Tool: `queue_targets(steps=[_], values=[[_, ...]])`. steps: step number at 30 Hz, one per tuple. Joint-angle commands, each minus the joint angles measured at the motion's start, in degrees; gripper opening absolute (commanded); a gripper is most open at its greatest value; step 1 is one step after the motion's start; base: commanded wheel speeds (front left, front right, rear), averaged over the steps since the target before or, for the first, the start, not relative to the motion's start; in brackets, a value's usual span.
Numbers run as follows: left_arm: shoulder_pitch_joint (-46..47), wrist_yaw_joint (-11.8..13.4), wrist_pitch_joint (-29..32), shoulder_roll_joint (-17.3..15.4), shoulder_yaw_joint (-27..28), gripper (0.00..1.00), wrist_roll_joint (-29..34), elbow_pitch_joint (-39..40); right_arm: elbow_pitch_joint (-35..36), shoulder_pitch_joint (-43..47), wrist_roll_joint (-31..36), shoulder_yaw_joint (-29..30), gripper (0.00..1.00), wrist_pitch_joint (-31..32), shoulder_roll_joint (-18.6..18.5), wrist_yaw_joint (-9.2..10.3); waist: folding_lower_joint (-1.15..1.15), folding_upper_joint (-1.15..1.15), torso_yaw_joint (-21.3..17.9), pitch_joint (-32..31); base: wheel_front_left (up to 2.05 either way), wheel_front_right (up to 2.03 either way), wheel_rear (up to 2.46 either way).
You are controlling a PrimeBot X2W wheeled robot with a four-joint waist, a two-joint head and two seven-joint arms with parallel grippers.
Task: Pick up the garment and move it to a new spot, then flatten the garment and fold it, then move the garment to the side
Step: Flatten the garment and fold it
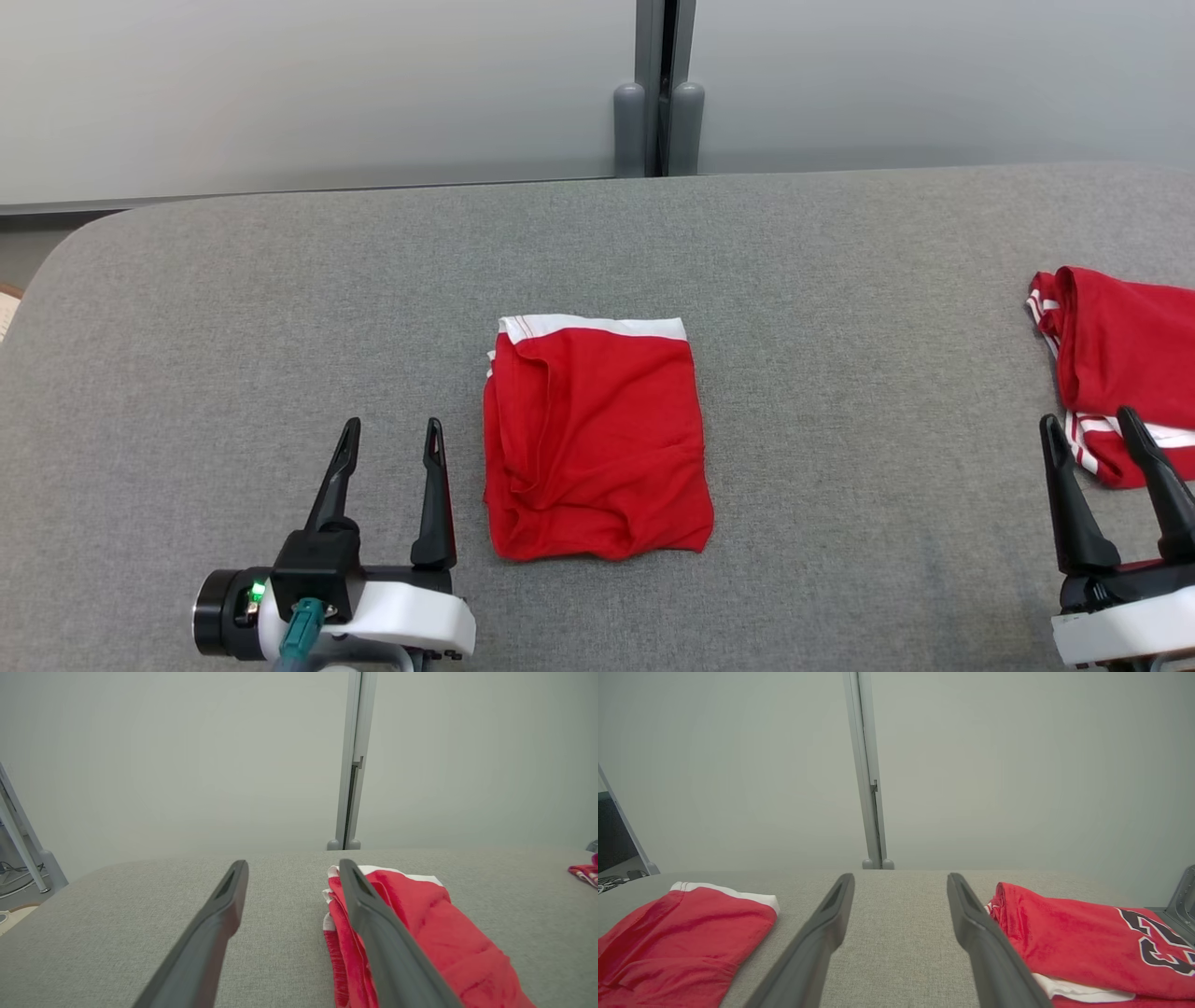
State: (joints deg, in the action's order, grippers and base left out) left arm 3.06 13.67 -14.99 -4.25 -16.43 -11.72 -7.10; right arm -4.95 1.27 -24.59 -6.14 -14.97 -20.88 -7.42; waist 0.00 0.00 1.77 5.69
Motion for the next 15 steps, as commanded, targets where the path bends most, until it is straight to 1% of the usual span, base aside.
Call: queue_targets(steps=[1, 10, 15], values=[[0.7, -0.2, -0.3, -0.3, 0.3, 1.0, 0.4, -0.1, -0.3, 0.1, -0.1, -0.1, 1.0, -0.3, -0.3, -0.12, 0.0, 0.0, 0.0, 0.0, 0.0, 0.0, 0.0], [0.1, -0.4, -0.3, -0.4, 0.6, 1.0, 0.4, -0.5, -1.0, 0.3, 0.3, -0.5, 1.0, -0.3, 0.1, -0.12, 0.0, 0.0, 0.0, -1.1, 0.0, 0.0, 0.0], [-1.3, -1.4, -0.3, -1.2, 0.8, 1.0, -0.3, -1.3, -1.1, 1.3, 1.1, -0.7, 1.0, 0.4, 0.9, -0.12, 0.0, 0.0, 0.0, -3.0, 0.0, 0.0, 0.0]])
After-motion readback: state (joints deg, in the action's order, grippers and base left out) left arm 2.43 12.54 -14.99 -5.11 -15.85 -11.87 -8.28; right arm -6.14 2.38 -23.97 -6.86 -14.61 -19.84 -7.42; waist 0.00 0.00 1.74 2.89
